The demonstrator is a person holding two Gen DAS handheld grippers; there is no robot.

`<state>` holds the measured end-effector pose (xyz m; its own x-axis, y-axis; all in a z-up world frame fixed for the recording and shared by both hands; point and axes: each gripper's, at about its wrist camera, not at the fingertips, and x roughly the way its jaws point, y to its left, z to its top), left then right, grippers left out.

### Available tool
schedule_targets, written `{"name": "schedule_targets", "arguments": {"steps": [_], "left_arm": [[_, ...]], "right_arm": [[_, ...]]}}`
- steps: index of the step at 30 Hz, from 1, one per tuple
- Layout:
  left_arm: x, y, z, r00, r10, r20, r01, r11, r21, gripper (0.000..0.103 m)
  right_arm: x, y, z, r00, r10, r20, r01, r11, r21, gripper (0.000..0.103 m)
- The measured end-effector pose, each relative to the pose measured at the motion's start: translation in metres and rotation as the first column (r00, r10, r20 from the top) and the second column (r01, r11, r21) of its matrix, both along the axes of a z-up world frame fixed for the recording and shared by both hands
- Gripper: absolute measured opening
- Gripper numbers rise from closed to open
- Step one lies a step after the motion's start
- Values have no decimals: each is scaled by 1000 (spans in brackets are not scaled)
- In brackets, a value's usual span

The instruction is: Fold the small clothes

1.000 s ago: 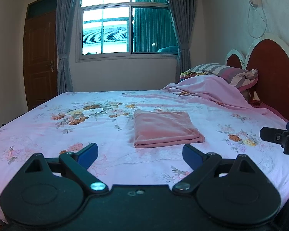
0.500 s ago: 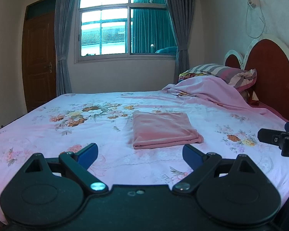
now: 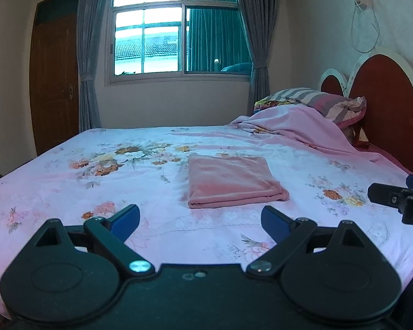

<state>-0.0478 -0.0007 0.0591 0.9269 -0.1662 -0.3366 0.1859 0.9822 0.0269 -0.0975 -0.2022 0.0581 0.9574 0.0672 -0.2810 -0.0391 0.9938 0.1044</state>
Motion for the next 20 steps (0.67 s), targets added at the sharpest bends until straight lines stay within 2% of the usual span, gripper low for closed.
{"name": "schedule_targets", "arguments": {"steps": [20], "left_arm": [[0, 7, 3, 1000, -19, 17, 19, 1000, -14, 93]], "right_arm": [[0, 0, -2, 1000, 2, -5, -2, 1000, -1, 103]]}}
